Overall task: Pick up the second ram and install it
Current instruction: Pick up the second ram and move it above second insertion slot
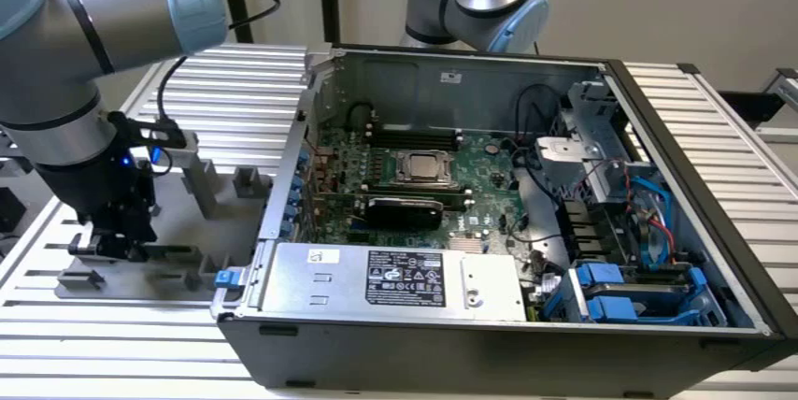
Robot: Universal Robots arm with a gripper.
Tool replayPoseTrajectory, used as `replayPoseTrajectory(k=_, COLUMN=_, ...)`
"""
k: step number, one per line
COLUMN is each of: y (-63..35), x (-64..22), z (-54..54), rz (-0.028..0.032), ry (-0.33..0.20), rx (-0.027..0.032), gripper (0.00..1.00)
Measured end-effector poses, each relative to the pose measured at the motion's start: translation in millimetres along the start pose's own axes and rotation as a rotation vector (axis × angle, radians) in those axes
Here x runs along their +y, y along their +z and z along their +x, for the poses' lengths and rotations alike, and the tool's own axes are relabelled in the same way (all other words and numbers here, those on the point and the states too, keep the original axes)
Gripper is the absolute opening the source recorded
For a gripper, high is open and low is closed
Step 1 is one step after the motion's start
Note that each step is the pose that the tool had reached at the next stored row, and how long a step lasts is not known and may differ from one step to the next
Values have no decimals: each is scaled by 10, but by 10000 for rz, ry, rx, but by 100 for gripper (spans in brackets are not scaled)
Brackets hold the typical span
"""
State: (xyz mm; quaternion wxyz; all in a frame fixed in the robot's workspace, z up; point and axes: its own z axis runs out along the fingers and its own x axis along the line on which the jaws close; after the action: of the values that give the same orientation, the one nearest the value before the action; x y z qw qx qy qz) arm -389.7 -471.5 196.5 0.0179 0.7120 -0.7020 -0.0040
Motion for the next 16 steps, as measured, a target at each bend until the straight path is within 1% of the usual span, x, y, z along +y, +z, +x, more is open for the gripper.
replayPoseTrajectory(k=2, y=1, x=0, z=0, rz=1, ry=0, rx=0, gripper=100)
replayPoseTrajectory(k=3, y=1, x=0, z=0, rz=2, ry=0, rx=-1, gripper=0)
replayPoseTrajectory(k=16, y=2, x=0, z=3, rz=2, ry=-1, rx=-1, gripper=0)
